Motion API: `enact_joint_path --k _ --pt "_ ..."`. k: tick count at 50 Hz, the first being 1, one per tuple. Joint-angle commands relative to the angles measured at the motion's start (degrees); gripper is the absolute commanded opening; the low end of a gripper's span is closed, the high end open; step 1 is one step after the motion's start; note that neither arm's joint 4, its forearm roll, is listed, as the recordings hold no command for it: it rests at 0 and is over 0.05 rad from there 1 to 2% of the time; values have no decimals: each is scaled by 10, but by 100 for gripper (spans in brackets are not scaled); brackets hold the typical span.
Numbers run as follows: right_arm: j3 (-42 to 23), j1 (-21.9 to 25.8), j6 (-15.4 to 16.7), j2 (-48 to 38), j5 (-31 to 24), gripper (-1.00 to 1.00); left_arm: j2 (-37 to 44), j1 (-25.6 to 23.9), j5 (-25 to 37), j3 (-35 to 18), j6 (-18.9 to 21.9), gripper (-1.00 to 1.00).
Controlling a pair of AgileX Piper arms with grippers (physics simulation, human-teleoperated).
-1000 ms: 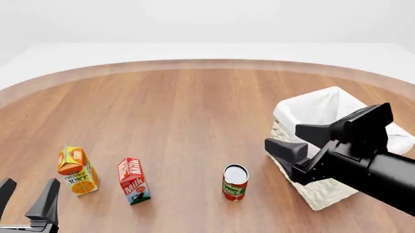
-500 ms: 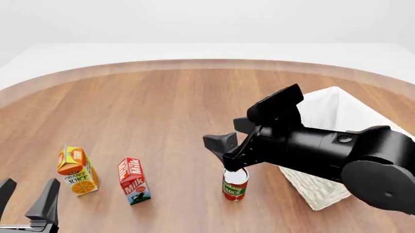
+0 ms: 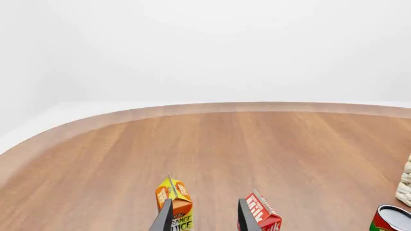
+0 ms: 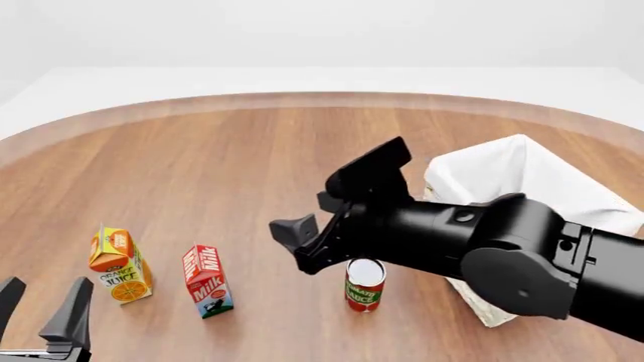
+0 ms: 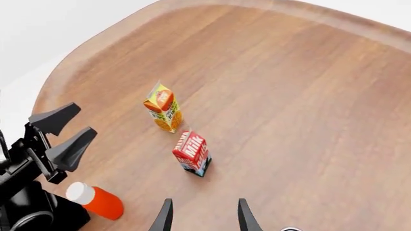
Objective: Pick the milk and place it in the basket.
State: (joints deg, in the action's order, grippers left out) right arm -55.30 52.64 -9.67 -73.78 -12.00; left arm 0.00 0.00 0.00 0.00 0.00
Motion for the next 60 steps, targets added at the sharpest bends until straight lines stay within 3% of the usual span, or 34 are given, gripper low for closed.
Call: enact_joint_path --k 1,4,10,11,12,13,15,18,25,32,40,53,60 --pt "-4 5 -1 -8 4 100 0 0 0 0 0 100" --pt "-4 5 -1 -8 4 100 0 0 0 0 0 100" --pt "-22 10 -55 -32 38 100 0 0 0 0 0 100" --pt "-20 -11 -46 -25 35 100 0 0 0 0 0 100" --pt "-17 -21 -66 -15 45 100 0 0 0 0 0 100" --pt "-23 -26 -56 -21 40 100 0 0 0 0 0 100" --pt "-29 -17 -55 -29 42 100 0 0 0 0 0 100" --pt "-33 -4 -95 -39 49 100 0 0 0 0 0 100" --pt "-75 20 -119 -79 32 100 0 0 0 0 0 100" --pt "-146 49 -129 -132 -4 100 0 0 0 0 0 100" --pt "-202 50 -122 -179 -49 100 0 0 0 0 0 100" --pt "-251 60 -134 -240 -107 100 0 0 0 0 0 100" --pt "-371 73 -144 -288 -215 100 0 0 0 0 0 100"
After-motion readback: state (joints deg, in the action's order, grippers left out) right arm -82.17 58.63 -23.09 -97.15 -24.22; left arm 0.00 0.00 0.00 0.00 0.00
